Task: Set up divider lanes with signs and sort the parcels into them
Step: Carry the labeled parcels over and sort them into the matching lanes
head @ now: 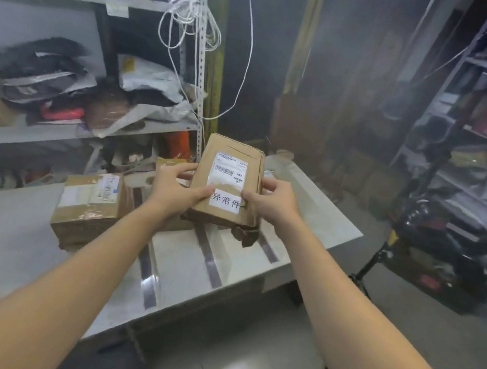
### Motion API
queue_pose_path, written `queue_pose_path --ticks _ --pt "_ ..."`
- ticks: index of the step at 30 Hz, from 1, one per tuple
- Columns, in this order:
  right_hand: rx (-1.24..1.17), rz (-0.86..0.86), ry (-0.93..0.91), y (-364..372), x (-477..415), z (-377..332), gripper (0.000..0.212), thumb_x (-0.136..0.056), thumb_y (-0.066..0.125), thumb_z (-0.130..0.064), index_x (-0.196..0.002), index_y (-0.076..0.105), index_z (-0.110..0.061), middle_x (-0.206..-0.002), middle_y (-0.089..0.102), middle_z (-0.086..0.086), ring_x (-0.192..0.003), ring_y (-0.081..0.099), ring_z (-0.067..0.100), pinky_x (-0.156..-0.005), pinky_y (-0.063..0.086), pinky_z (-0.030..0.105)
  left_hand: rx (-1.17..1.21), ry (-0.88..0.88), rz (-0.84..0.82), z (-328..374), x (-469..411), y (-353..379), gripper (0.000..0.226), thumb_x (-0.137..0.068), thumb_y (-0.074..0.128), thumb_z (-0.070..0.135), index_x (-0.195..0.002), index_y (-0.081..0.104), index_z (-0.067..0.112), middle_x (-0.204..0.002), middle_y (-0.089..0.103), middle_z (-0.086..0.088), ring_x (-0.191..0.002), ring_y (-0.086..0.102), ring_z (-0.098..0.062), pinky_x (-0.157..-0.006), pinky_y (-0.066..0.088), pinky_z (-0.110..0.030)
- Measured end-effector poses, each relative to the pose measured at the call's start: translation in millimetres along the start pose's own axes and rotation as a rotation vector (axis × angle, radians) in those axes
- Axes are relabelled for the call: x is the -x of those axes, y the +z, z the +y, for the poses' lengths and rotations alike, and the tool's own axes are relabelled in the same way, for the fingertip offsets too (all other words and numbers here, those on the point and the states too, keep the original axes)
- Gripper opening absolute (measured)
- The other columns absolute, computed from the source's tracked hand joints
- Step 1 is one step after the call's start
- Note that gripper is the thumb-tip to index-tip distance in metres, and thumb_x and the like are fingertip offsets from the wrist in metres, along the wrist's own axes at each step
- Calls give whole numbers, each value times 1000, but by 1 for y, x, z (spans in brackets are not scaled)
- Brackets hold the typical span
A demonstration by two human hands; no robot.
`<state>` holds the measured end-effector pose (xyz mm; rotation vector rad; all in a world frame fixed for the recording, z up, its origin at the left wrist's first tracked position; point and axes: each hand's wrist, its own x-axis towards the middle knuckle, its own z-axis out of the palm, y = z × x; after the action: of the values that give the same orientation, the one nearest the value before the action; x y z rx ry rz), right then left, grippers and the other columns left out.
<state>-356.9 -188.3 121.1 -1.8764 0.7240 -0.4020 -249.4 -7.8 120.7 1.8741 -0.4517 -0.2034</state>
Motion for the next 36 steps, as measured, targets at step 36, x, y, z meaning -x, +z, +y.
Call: queue_pose_path --ticks 36 --pt "235 -429 45 -95 -432 162 65 -70 82 -35 -131 64 -19 -128 67 -6 -111 65 18 -98 54 42 -177 -447 42 -32 -271 317 58 -81 78 24 -133 56 18 -119 64 8 -107 62 -14 -91 51 -29"
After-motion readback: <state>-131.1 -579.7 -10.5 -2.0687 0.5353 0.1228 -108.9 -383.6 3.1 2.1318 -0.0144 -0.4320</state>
